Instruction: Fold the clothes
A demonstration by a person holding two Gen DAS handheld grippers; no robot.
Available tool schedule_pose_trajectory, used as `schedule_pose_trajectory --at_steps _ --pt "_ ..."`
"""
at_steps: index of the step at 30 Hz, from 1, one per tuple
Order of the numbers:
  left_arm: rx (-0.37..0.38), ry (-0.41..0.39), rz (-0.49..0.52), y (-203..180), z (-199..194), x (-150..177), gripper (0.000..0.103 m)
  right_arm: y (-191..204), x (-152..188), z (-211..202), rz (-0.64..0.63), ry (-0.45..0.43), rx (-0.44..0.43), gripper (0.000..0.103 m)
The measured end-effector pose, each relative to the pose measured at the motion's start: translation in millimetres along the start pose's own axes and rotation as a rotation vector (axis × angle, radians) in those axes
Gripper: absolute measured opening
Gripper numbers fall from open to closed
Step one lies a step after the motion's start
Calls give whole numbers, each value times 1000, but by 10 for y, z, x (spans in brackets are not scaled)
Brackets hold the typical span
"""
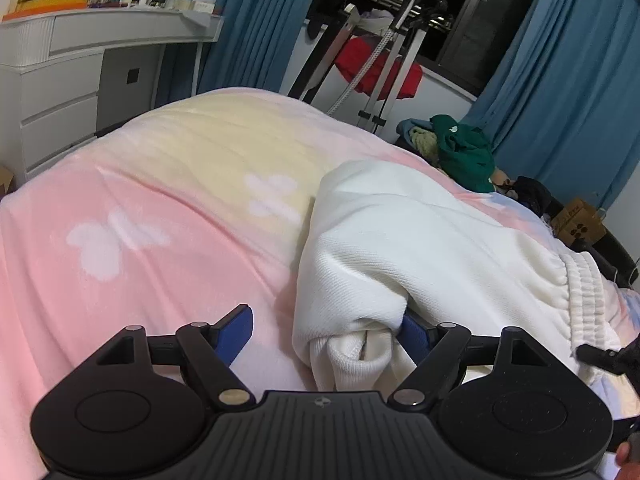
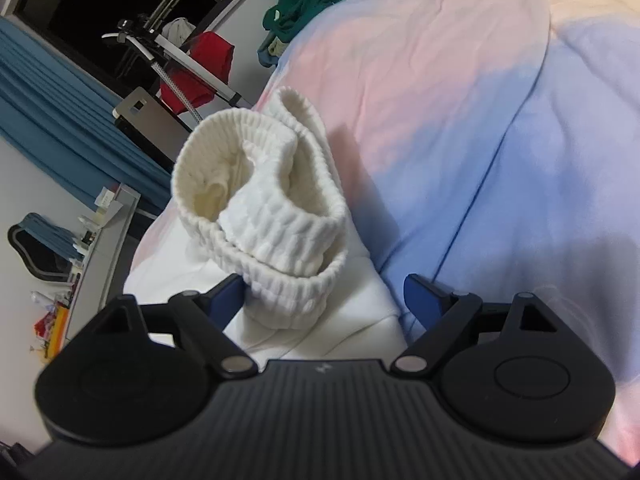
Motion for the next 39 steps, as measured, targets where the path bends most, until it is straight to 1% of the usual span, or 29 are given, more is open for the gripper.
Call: schedule_pose_trajectory --at_steps 3,5,6,7,8,9,11,13,15,16,19,20,21,22,23,24,25,26,27,29,31,33,36,38,39 --pt "-13 -46 71 -43 -77 6 80 102 2 -69 -41 -42 -11 88" --pt "-31 -74 143 -127 -116 -4 80 157 -5 -117 -49 -66 -35 88" --pt "-43 -100 172 -154 -165 5 80 164 -7 -148 -32 -76 -71 89" --pt "-51 -126 197 -186 -209 13 80 147 -15 -169 2 -82 -126 89" --pt "-58 -151 221 -221 -248 17 80 125 -30 -167 38 -77 -171 88" --pt "-65 -173 242 -257 -273 19 80 120 -37 -151 63 -65 -196 88" --pt "-81 -213 289 -368 -271 -11 80 147 -47 -102 67 -45 -209 89" --pt "-96 -244 346 -496 -234 -44 80 191 -37 -28 40 -26 -205 89" --pt "-111 -267 414 -630 -174 -49 80 225 -38 69 14 -5 -179 89" --pt "-116 -282 428 -699 -134 -68 81 237 -40 114 2 1 -166 89" --pt "-122 -315 441 -834 -42 -105 81 232 -57 192 -24 -19 -141 88" --pt "-113 -314 439 -850 -39 -97 77 231 -62 218 -33 -26 -132 87" --pt "-102 -315 440 -866 -39 -88 74 229 -66 238 -42 -31 -123 76" --pt "-89 -316 449 -884 -41 -79 67 227 -62 231 -49 -28 -113 71" --pt "-82 -321 456 -899 -48 -73 63 229 -58 222 -56 -26 -106 66" --pt "-78 -328 460 -912 -57 -68 61 244 -53 201 -65 -31 -109 59" --pt "-74 -333 458 -916 -69 -67 57 267 -50 178 -77 -39 -115 56" --pt "-70 -337 453 -917 -83 -69 52 289 -62 156 -90 -45 -122 51" --pt "-66 -337 448 -916 -96 -75 50 303 -84 123 -93 -47 -136 48" --pt "-44 -313 422 -879 -160 -85 42 331 -127 56 -98 -52 -163 45" --pt "-18 -286 395 -835 -233 -94 39 354 -168 -15 -102 -56 -189 43" --pt "-1 -262 384 -791 -309 -67 37 338 -176 -95 -102 -56 -190 43" --pt "-10 -245 410 -762 -307 11 37 241 -125 -65 -117 -11 -114 43" --pt "-20 -229 407 -743 -256 27 37 167 -86 8 -104 27 -84 45" --pt "-22 -225 404 -736 -244 28 38 159 -82 21 -104 33 -84 47"
Point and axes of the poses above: each gripper's, at about its wrist camera, not at the fingertips, and z roughly the way its jaws point, y to its left, x to its underside, the point moved 2 cm from there along z, roughly the way its jaws point, and after that the axes turned 14 degrees about -x, right-handed, at the moved point
